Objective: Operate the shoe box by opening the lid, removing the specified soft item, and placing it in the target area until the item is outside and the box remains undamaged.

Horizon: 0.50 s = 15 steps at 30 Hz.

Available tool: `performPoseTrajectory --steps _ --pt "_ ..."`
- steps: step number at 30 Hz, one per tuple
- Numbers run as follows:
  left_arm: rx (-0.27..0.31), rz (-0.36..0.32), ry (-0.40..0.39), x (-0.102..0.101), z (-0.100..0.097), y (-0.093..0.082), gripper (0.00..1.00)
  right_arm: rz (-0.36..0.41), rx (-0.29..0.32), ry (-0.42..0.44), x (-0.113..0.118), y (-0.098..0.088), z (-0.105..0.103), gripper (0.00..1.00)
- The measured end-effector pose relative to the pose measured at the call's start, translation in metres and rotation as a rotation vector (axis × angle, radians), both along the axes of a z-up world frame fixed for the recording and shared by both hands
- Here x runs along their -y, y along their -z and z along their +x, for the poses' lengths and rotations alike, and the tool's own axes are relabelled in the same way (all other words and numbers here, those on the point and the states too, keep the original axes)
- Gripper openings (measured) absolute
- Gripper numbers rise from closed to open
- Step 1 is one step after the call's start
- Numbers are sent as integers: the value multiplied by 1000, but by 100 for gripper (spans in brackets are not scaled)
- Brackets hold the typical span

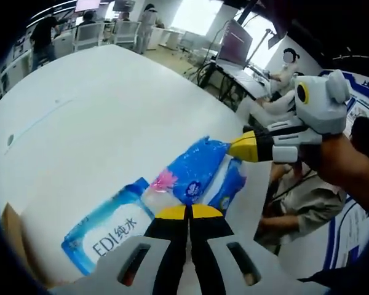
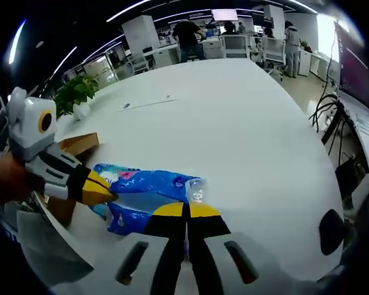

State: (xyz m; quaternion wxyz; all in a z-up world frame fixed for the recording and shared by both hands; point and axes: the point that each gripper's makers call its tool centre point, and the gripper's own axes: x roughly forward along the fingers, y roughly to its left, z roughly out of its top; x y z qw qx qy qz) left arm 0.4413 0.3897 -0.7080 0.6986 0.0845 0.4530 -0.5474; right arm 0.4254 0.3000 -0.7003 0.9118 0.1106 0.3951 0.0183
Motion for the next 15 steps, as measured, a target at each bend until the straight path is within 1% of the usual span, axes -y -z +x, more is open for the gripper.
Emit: performPoseTrajectory --steps 8,15 --pt "10 6 20 13 3 2 0 -4 -1 12 11 2 0 0" --pt "6 6 26 25 5 6 0 -15 -6 17 23 7 4 0"
